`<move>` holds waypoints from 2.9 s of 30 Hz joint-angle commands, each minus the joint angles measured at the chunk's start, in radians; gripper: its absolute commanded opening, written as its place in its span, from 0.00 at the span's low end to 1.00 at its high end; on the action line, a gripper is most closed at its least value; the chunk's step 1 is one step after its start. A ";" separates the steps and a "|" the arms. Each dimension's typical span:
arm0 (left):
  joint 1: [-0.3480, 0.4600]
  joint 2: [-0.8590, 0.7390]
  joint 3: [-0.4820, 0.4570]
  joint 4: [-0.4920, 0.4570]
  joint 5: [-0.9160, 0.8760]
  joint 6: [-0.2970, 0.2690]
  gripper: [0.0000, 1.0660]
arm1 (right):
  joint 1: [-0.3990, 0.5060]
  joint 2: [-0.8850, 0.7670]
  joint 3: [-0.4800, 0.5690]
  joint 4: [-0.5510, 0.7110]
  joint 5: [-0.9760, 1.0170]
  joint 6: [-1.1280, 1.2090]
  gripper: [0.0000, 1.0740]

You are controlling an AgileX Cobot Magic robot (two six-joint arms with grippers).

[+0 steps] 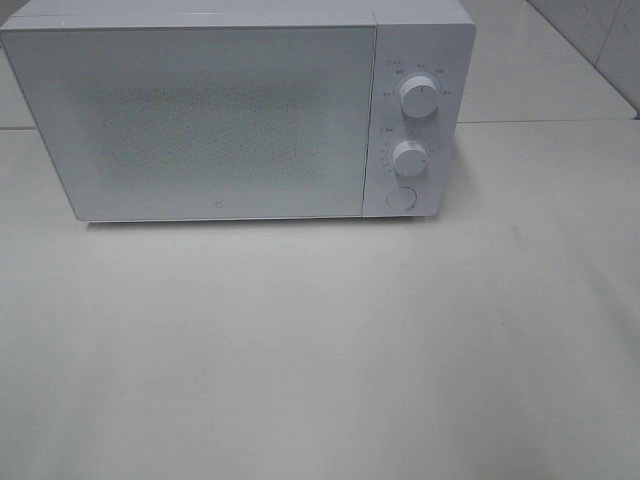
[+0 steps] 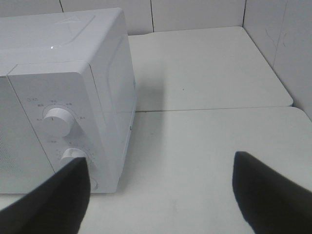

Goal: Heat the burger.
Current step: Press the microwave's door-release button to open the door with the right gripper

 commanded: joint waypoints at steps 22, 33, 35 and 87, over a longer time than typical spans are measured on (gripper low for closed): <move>0.003 -0.013 0.002 -0.009 0.002 -0.004 0.92 | 0.042 0.613 0.149 0.238 -0.942 -0.251 0.71; 0.003 -0.013 0.002 -0.009 0.002 -0.004 0.92 | 0.312 0.804 0.148 0.460 -1.059 -0.269 0.71; 0.003 -0.013 0.002 -0.009 0.002 -0.004 0.92 | 0.352 0.822 0.143 0.506 -1.060 -0.269 0.71; 0.003 -0.012 0.002 -0.009 0.002 -0.004 0.92 | 0.565 1.015 -0.060 0.625 -0.891 1.259 0.00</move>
